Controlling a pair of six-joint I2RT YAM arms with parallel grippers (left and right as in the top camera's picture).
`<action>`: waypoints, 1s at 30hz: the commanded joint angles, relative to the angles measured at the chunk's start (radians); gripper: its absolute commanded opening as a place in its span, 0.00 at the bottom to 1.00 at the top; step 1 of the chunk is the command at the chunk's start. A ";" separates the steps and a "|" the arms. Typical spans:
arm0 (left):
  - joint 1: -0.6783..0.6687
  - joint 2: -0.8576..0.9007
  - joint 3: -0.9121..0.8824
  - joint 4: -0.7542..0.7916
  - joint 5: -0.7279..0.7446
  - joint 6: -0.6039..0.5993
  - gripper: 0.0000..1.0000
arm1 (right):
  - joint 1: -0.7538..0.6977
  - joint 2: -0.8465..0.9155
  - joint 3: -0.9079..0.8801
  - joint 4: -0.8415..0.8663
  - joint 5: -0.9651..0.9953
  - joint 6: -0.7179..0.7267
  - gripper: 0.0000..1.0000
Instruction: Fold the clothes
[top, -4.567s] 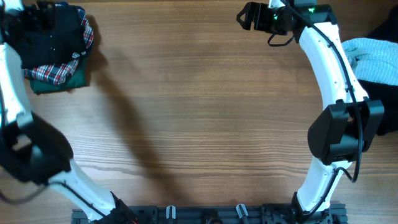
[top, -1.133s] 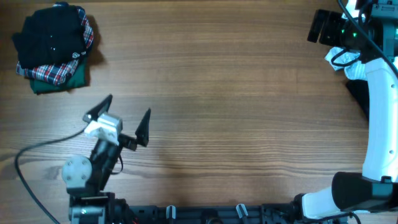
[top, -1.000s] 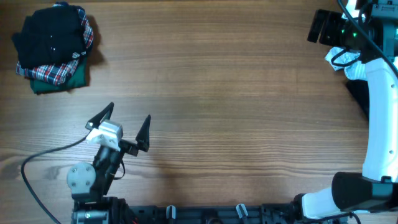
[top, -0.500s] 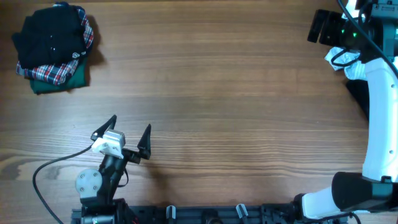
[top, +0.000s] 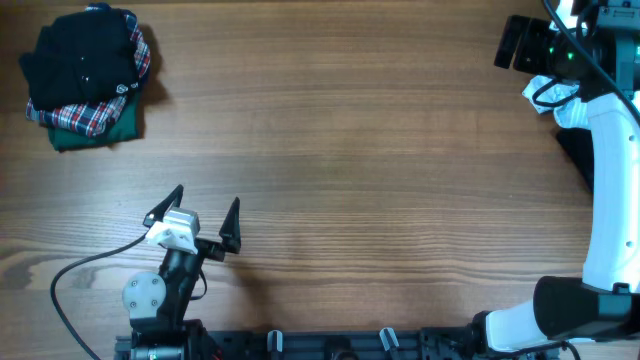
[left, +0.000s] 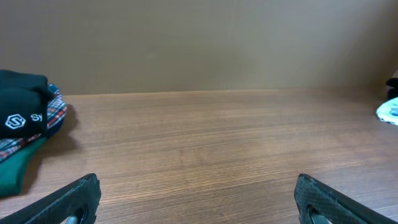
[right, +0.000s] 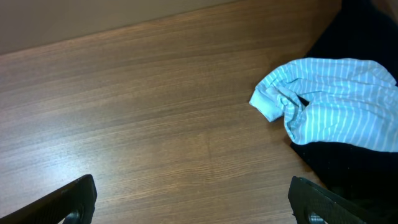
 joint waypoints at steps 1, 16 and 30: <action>-0.044 -0.017 -0.004 -0.012 -0.098 -0.011 1.00 | -0.003 -0.023 0.013 0.000 0.018 -0.006 1.00; -0.066 -0.016 -0.004 -0.016 -0.156 -0.017 1.00 | -0.003 -0.023 0.013 0.000 0.018 -0.006 1.00; -0.066 -0.016 -0.004 -0.016 -0.156 -0.017 1.00 | -0.003 -0.023 0.013 0.000 0.018 -0.005 1.00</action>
